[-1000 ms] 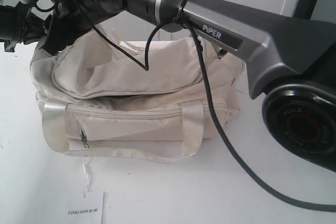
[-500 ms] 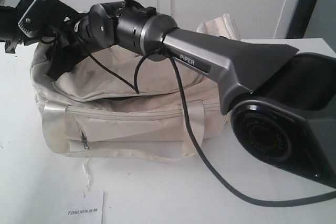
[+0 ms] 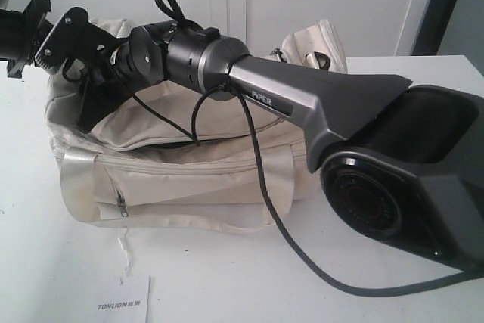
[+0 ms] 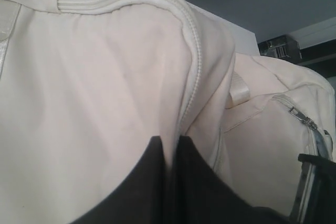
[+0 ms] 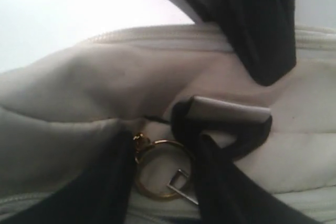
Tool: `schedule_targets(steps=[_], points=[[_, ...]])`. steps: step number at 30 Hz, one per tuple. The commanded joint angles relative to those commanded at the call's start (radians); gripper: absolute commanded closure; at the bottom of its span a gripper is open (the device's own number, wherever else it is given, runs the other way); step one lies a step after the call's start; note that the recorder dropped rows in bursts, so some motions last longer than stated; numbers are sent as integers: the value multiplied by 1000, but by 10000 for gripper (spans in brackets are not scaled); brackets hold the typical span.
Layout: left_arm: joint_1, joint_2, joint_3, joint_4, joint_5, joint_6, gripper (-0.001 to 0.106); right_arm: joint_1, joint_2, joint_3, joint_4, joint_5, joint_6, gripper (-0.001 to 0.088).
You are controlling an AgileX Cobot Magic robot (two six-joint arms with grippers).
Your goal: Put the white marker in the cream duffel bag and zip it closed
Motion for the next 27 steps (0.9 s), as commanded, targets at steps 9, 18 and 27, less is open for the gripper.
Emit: schedule_targets(steps=[9, 18, 27], points=[[0, 0, 0, 0, -19, 4, 1053, -4, -85, 0, 9, 100, 53, 868], [0, 0, 0, -35, -48, -2, 1053, 0, -111, 0, 62, 206, 51, 868], [1, 0, 0, -66, -56, -2, 1053, 26, -119, 0, 111, 242, 48, 868]])
